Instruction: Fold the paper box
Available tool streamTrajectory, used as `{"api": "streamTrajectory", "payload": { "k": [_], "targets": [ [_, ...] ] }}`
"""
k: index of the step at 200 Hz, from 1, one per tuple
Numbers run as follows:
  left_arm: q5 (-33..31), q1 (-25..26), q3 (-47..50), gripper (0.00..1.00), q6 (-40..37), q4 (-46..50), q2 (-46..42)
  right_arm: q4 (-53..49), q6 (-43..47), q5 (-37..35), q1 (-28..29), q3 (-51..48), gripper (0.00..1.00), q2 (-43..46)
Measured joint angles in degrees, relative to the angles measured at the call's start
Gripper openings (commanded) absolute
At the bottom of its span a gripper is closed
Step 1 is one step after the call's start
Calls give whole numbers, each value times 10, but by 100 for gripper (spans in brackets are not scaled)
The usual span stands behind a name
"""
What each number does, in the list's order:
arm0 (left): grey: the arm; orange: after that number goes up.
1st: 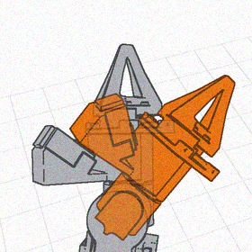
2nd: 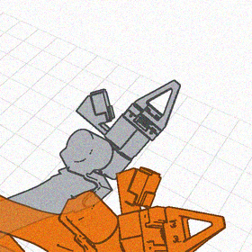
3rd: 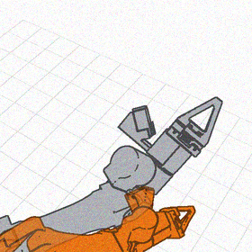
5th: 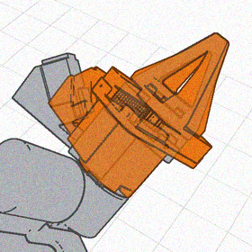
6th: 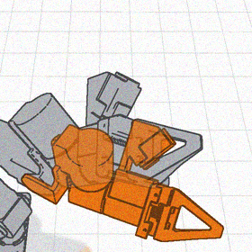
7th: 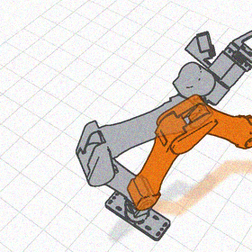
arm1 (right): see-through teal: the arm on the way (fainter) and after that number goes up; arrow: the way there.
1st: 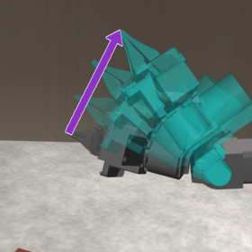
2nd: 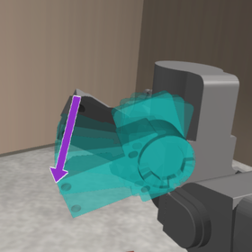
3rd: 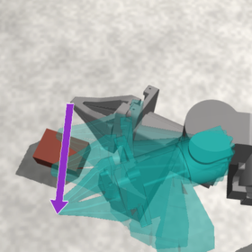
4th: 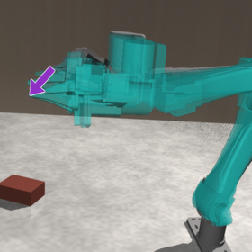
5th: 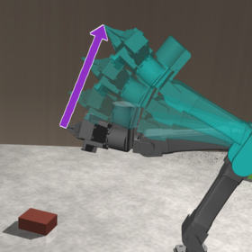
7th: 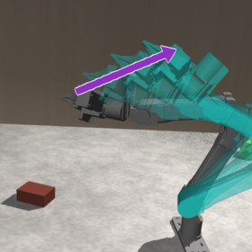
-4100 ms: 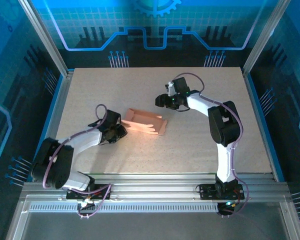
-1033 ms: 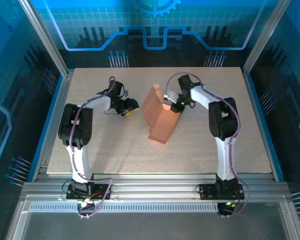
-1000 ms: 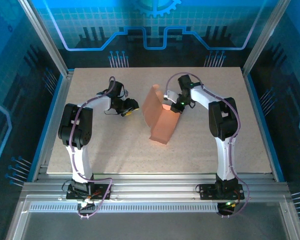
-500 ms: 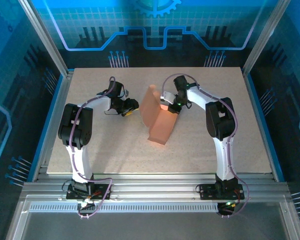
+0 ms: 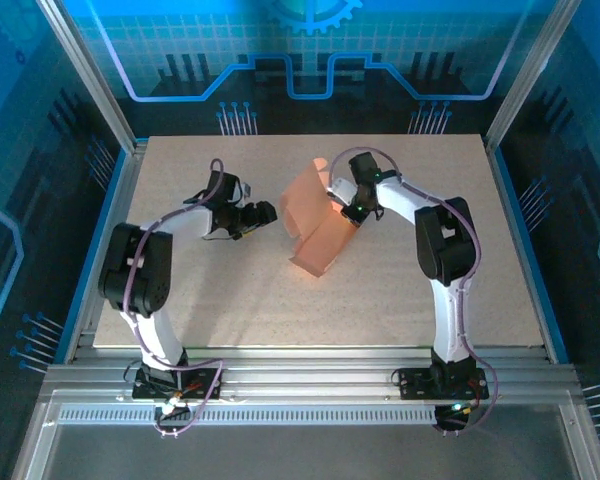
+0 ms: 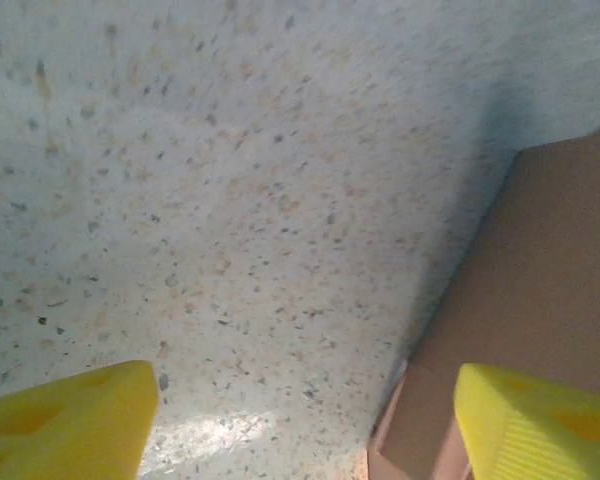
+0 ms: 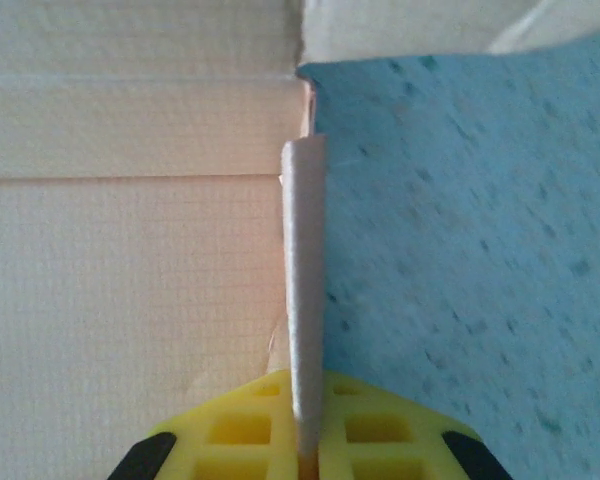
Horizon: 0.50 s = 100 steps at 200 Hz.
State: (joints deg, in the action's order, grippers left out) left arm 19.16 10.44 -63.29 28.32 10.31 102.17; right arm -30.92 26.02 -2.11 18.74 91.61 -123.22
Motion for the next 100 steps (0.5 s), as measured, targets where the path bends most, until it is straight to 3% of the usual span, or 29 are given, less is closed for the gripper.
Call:
{"api": "streamTrajectory", "payload": {
  "k": [45, 77, 100],
  "targets": [
    [-56, 20, 99, 85, -48, -89, -129, -42, -206, -50, 7, -18, 0, 43],
    [-85, 87, 150, 86, -145, -138, -196, -46, -332, -114, 56, -73, 0, 95],
    [-71, 133, 182, 86, -242, -172, -231, -37, -404, -128, 91, -127, 0, 128]
  ]
}}
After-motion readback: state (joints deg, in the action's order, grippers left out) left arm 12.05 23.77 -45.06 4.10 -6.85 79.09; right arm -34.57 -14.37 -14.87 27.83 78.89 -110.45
